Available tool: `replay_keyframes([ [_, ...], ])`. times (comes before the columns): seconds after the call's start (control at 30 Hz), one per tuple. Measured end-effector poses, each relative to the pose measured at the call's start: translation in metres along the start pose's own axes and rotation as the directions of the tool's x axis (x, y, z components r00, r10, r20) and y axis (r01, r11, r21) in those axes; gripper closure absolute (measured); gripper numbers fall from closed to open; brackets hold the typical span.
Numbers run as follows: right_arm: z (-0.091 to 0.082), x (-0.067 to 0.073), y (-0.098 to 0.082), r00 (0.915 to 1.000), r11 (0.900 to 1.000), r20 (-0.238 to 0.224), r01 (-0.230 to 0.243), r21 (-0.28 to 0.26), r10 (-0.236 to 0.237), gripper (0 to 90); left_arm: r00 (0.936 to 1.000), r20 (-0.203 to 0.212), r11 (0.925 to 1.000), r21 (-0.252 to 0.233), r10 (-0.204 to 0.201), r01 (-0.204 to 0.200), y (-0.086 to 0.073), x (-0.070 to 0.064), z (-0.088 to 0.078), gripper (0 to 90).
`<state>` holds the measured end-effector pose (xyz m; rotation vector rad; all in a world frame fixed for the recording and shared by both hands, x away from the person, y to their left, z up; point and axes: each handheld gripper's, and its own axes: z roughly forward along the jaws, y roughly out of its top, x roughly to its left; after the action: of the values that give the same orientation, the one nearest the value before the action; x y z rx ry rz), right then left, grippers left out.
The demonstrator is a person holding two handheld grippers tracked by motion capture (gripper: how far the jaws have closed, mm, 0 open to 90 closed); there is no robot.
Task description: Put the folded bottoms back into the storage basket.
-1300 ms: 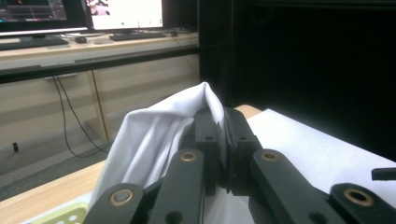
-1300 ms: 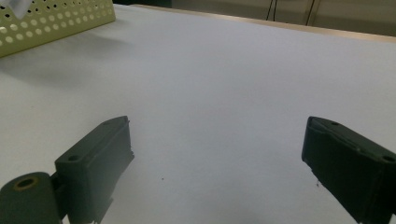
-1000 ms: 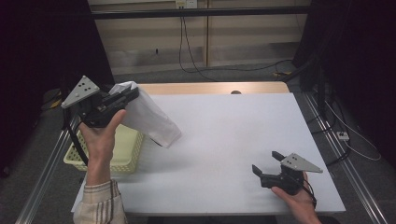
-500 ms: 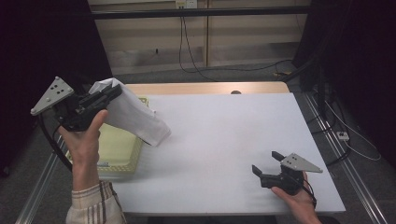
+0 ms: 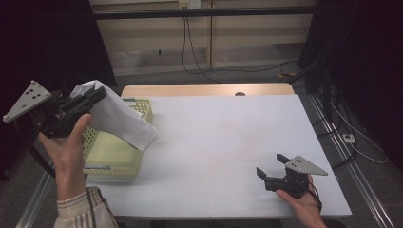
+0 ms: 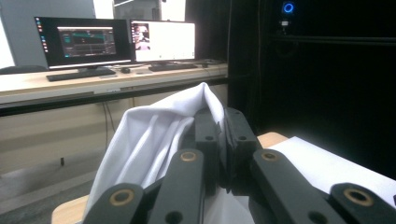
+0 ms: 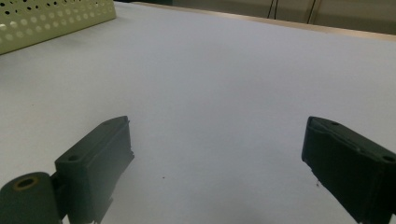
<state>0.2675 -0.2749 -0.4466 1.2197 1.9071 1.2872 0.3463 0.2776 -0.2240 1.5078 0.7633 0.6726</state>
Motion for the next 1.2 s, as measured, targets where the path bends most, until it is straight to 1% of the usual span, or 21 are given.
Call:
replay_keyframes([
  [0.07,0.0,0.0,0.0,1.0,1.0,0.0,-0.001,0.0,0.001,8.3,1.0,-0.007,0.9999,-0.009,-0.005,0.005,-0.001,0.003,-0.004,86.2],
  [0.2,0.0,0.0,0.0,1.0,1.0,-0.005,0.001,-0.001,-0.001,8.3,0.9999,-0.017,1.0,-0.009,0.0,0.0,-0.002,0.008,-0.012,86.2],
  [0.3,0.0,0.0,0.0,0.9999,1.0,-0.009,0.005,0.0,-0.005,8.3,0.9996,-0.026,0.9998,-0.011,-0.014,0.014,-0.004,0.014,-0.017,86.1],
  [0.4,0.0,0.001,0.0,0.9999,1.0,-0.01,0.005,0.002,-0.005,8.4,0.9984,-0.039,0.9991,-0.013,-0.04,0.039,-0.007,0.02,-0.02,86.1],
  [0.43,0.0,0.001,0.0,0.9999,1.0,-0.01,0.005,0.001,-0.005,8.3,0.9983,-0.042,0.9992,-0.008,-0.04,0.04,-0.008,0.022,-0.021,86.1],
  [0.47,0.0,0.001,0.0,0.9999,1.0,-0.01,0.005,0.001,-0.005,8.3,0.9977,-0.046,0.9988,-0.002,-0.049,0.049,-0.009,0.025,-0.021,86.1],
  [0.6,0.0,0.001,0.0,0.9999,1.0,-0.011,0.005,0.003,-0.005,8.3,0.9966,-0.063,0.9979,0.035,-0.053,0.055,-0.014,0.032,-0.018,86.1],
  [0.63,0.0,0.001,0.0,0.9999,1.0,-0.011,0.004,0.003,-0.004,8.3,0.9961,-0.067,0.9972,0.044,-0.058,0.061,-0.016,0.034,-0.017,86.1],
  [0.67,0.0,0.001,0.0,0.9999,1.0,-0.011,0.0,0.002,0.0,8.3,0.9962,-0.069,0.9966,0.06,-0.053,0.057,-0.017,0.037,-0.016,86.1],
  [0.73,0.0,0.001,0.0,0.9999,1.0,-0.011,0.001,0.003,-0.001,8.3,0.9952,-0.079,0.9951,0.076,-0.058,0.064,-0.02,0.04,-0.014,86.1],
  [0.8,0.0,0.001,0.0,0.9999,1.0,-0.013,0.001,0.002,-0.001,8.3,0.9947,-0.08,0.9934,0.09,-0.064,0.072,-0.022,0.044,-0.013,86.0],
  [0.9,0.0,0.001,0.0,0.9999,1.0,-0.015,0.001,0.002,-0.001,8.3,0.9934,-0.09,0.992,0.098,-0.071,0.08,-0.024,0.047,-0.013,86.0],
  [0.97,0.0,0.001,0.0,0.9999,1.0,-0.015,0.001,0.002,-0.001,8.3,0.9925,-0.095,0.9918,0.095,-0.077,0.086,-0.026,0.05,-0.015,86.1],
  [1.2,0.0,0.001,0.0,0.9999,1.0,-0.017,0.0,0.002,0.0,8.3,0.9913,-0.105,0.9872,0.13,-0.079,0.092,-0.03,0.055,-0.013,86.0],
])
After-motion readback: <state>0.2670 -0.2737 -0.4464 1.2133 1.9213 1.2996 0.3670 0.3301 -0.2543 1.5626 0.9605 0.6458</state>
